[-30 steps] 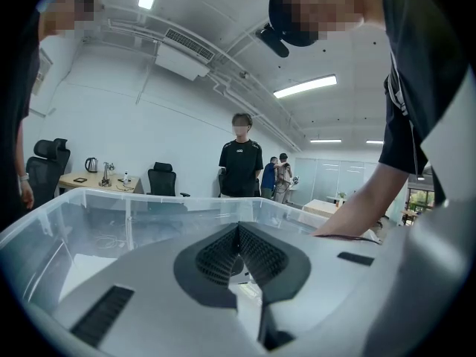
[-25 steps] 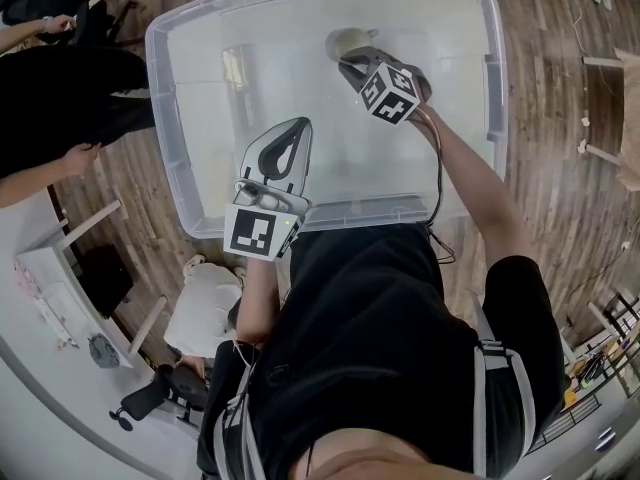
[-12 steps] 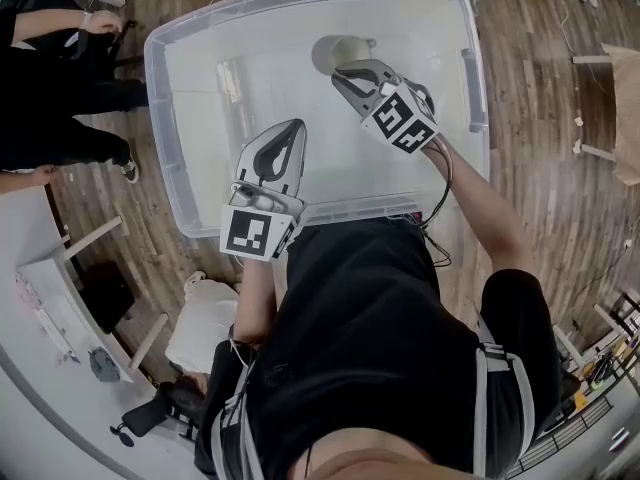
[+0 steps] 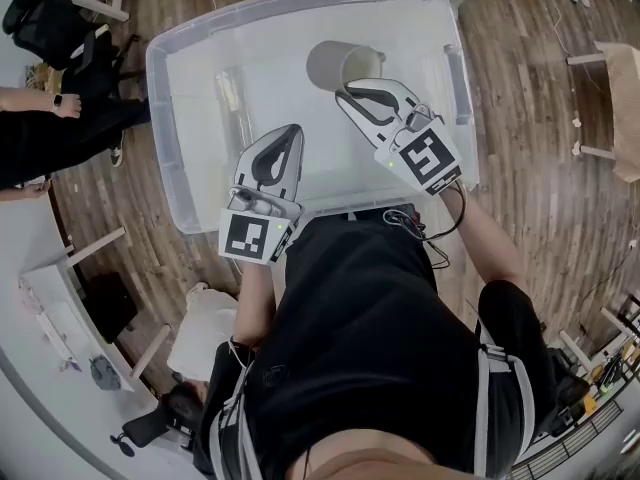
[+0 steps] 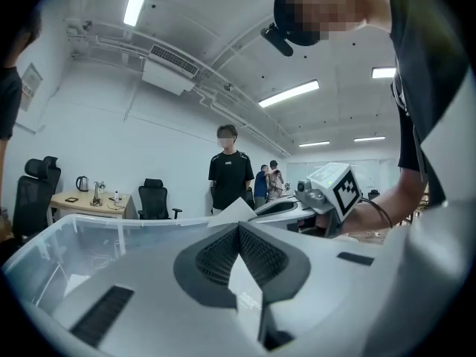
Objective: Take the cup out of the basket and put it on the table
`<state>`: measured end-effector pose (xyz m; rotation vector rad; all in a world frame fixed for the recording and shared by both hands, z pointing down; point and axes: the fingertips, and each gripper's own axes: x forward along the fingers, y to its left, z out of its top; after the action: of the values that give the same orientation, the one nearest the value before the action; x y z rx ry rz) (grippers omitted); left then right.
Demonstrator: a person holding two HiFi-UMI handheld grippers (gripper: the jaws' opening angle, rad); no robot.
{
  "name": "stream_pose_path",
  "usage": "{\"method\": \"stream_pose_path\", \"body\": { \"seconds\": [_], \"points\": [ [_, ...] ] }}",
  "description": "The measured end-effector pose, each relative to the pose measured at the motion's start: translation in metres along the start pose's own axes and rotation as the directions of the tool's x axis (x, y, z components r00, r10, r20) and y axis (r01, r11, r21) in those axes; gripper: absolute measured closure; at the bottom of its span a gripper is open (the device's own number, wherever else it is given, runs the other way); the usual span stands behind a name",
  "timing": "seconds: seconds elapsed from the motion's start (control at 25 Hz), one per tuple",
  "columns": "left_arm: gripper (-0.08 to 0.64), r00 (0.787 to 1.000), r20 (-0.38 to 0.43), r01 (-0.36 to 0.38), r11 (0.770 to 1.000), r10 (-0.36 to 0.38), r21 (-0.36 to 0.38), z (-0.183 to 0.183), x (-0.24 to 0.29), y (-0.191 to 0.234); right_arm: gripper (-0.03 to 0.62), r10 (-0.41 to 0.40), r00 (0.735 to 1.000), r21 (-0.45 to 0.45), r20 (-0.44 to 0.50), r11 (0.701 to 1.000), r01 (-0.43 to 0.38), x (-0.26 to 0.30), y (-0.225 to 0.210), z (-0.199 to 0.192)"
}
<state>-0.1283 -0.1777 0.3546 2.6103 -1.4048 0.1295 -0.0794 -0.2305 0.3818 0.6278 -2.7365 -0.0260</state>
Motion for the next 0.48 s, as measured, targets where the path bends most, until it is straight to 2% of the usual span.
{"method": "stream_pose_path", "body": {
  "seconds": [0.24, 0.48],
  "points": [
    [0.541, 1.000, 0.018, 0.012, 1.000, -0.013, 0.015, 0.006, -0.001, -0.016, 0.557, -0.026, 0.987, 0.020, 0.159, 1.000, 0.023, -0.039, 0.014, 0.032],
    [0.541, 1.000, 0.024, 0.017, 1.000, -0.017, 0.017, 0.010, -0.005, -0.032, 0.557, -0.092, 0.965, 0.124, 0.244, 0.990, 0.062, -0.077, 0.028, 0.041]
  ]
}}
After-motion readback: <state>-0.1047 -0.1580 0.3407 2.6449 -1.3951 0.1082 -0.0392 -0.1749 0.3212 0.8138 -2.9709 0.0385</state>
